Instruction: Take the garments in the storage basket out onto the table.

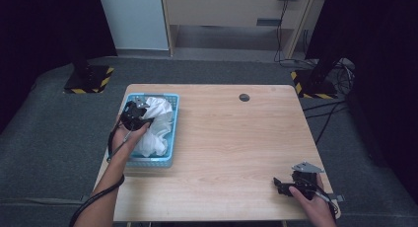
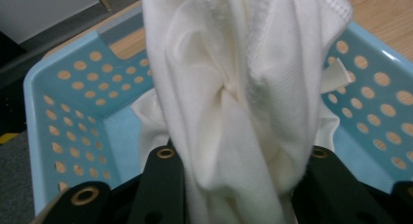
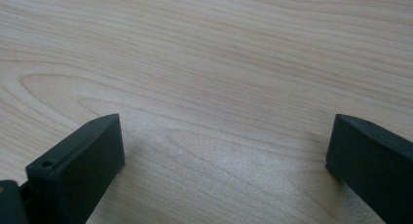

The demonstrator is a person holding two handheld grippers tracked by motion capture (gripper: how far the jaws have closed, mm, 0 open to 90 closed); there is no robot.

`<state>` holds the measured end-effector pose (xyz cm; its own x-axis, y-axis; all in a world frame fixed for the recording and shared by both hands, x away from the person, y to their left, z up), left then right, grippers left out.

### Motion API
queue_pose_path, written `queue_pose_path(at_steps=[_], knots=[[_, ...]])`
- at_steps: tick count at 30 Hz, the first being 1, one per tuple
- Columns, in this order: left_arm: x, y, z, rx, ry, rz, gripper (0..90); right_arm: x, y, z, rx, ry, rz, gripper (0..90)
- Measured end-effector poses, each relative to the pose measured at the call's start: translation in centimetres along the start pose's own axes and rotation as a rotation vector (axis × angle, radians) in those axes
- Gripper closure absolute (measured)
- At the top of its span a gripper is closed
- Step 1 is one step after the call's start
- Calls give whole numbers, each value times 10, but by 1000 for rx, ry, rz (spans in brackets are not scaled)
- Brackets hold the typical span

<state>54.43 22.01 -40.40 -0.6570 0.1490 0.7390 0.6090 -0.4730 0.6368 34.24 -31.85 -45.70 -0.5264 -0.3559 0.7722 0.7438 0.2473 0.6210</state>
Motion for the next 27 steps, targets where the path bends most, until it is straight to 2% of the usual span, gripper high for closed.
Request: queue_pose_path(at_steps=[11, 27], knots=[[10, 1, 5, 10, 10, -27, 663, 0, 0, 0, 0, 0, 0, 3], [27, 17, 9, 27, 29, -91, 663, 0, 0, 0, 0, 0, 0, 3]])
Point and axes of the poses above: each handheld gripper's, and its own axes: x roughly backward along the jaws, y roughly out of its top, z roughly to its left, the point moved 2 cm from there along -x, roughly forward along the jaws, and after that the axes turned 10 degrees about y, right-handed, at the moved point
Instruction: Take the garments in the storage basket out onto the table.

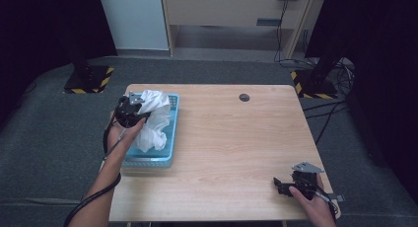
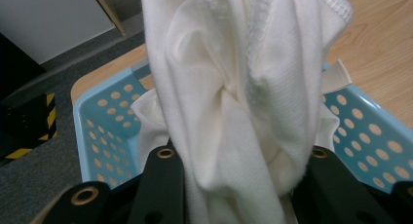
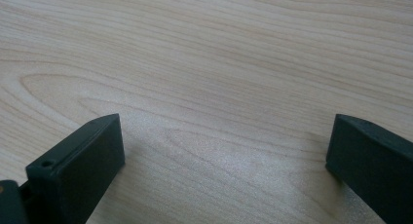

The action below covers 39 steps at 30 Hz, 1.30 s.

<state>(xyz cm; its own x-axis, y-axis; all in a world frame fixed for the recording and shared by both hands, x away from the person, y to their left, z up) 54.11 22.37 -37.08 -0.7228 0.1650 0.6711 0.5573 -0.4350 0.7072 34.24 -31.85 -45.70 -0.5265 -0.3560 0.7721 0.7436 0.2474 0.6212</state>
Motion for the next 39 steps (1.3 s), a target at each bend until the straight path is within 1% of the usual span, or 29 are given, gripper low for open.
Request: queue_pose_path(at_steps=[3, 8, 10, 13, 19, 29, 39], knots=[[2, 4, 0, 4, 2, -13, 663, 0, 0, 0, 0, 0, 0, 3], [8, 11, 1, 0, 4, -29, 662, 0, 0, 0, 0, 0, 0, 3], [11, 15, 0, 3, 8, -44, 662, 0, 0, 0, 0, 0, 0, 3], [12, 17, -1, -2, 5, -48, 662, 0, 0, 0, 0, 0, 0, 3], [12, 19, -5, -9, 0, -48, 663, 0, 0, 0, 0, 0, 0, 3], [16, 26, -5, -18, -10, -45, 662, 0, 0, 0, 0, 0, 0, 3], [17, 25, -4, -13, -11, -42, 661, 0, 0, 0, 0, 0, 0, 3]])
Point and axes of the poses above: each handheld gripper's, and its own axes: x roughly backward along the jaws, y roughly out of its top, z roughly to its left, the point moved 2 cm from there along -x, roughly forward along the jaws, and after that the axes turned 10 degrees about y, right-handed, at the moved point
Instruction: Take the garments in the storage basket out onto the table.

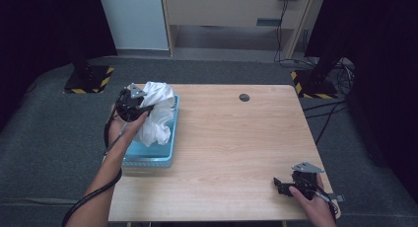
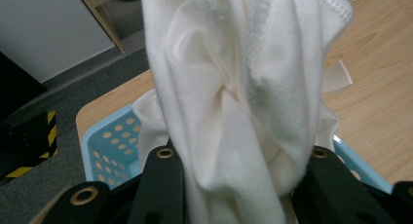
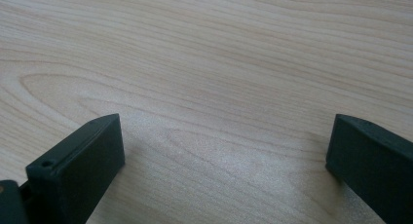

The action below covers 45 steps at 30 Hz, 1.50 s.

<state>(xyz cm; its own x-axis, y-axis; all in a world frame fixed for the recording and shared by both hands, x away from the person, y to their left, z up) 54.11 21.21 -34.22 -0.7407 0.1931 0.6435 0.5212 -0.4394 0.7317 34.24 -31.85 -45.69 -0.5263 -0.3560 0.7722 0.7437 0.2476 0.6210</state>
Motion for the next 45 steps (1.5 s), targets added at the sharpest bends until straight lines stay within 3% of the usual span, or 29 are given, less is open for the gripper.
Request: queue_pose_path(at_steps=[23, 45], knots=[[12, -1, 6, 25, -6, -22, 658, 0, 0, 0, 0, 0, 0, 3], [21, 7, 1, 27, -13, -58, 658, 0, 0, 0, 0, 0, 0, 3]])
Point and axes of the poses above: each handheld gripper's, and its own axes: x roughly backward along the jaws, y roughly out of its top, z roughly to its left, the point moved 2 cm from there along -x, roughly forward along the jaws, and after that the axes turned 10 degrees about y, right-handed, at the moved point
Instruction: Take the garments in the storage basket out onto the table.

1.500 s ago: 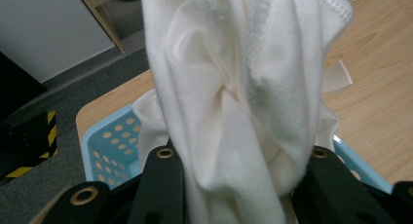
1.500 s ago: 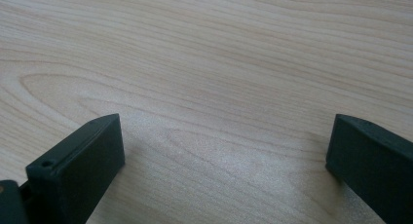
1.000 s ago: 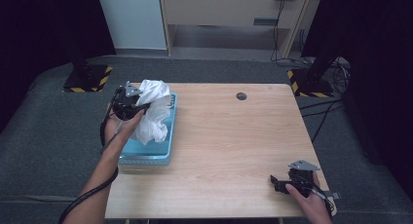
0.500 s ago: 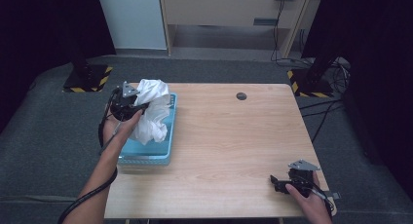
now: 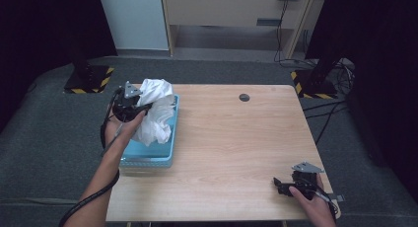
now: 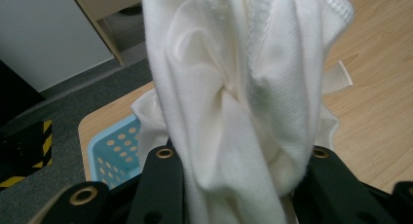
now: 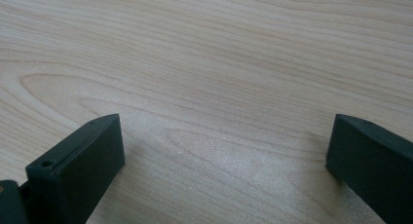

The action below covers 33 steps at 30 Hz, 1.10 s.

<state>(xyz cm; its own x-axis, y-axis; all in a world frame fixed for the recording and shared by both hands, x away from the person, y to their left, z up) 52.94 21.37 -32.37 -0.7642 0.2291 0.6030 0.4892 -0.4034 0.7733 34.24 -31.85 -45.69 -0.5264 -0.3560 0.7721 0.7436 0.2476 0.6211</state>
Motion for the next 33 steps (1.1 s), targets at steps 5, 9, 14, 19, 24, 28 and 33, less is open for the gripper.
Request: queue_pose_path(at_steps=[5, 9, 14, 19, 24, 28, 33], knots=[[0, 1, -2, -5, -4, 0, 658, 0, 0, 0, -1, 0, 0, 3], [2, 5, -5, -10, -8, -8, 658, 0, 0, 0, 0, 0, 0, 3], [5, 10, -8, -20, -13, -14, 658, 0, 0, 0, 0, 0, 0, 3], [5, 14, -12, -30, -19, -16, 658, 0, 0, 0, 0, 0, 0, 3], [4, 17, -17, -26, -27, -22, 658, 0, 0, 0, 0, 0, 0, 3], [4, 20, -20, -30, -30, -26, 658, 0, 0, 0, 0, 0, 0, 3], [3, 23, -24, -33, -38, -30, 658, 0, 0, 0, 0, 0, 0, 3]])
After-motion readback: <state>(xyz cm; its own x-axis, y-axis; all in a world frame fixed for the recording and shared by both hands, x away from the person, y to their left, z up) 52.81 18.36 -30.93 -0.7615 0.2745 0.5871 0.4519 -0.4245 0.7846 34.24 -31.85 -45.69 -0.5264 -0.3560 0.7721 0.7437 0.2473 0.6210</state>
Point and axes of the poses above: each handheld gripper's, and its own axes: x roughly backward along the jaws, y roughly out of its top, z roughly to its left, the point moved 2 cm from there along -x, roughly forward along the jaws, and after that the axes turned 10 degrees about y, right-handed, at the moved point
